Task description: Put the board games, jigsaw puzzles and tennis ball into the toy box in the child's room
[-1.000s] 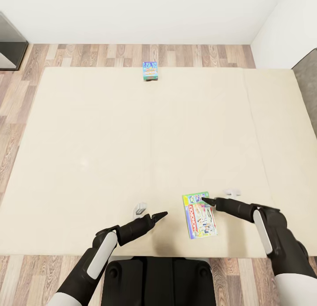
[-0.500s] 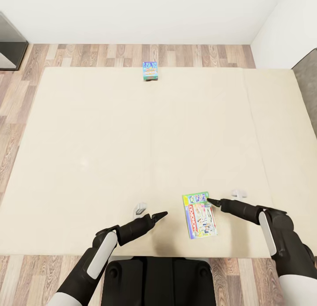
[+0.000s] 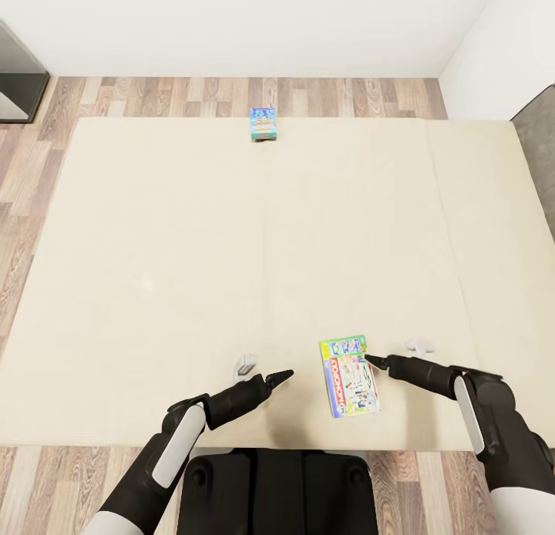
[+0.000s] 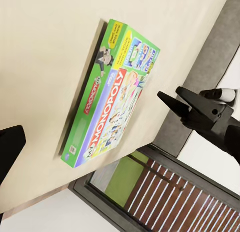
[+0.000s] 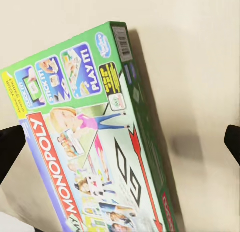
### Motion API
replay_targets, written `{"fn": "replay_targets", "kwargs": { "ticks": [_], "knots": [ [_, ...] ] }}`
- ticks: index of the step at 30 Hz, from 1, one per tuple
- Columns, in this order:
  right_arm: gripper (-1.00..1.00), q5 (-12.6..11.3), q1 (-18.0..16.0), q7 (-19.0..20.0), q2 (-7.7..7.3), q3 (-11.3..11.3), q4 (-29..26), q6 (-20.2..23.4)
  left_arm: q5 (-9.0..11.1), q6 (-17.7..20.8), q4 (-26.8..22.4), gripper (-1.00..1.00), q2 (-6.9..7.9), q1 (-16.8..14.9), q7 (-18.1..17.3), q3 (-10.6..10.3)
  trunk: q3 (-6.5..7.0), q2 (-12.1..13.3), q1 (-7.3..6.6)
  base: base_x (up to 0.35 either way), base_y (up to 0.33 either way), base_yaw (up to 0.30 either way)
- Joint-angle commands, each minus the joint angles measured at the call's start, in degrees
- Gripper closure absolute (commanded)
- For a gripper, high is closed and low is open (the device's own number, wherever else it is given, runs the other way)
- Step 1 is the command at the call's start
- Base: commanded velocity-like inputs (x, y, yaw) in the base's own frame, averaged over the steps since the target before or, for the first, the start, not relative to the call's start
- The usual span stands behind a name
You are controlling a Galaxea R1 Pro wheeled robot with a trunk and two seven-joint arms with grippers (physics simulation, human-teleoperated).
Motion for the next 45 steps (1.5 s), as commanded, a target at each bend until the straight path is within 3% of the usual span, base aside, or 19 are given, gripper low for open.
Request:
{"fn": "replay_targets", "kwargs": {
  "ticks": [1,45],
  "knots": [
    [-1.0,-0.2,0.0,0.1,0.0,-0.1,0.0,0.4,0.3,0.4,0.0,-1.0,-0.02,0.0,0.0,0.1,-0.03,0.0,0.01,0.0,0.0,0.0],
    [-1.0,0.3,0.2,0.0,0.09,0.2,4.7,0.5,0.3,0.4,-0.1,-1.0,-0.02,0.0,0.0,0.1,-0.03,0.0,0.01,0.0,0.0,0.0]
  ]
}}
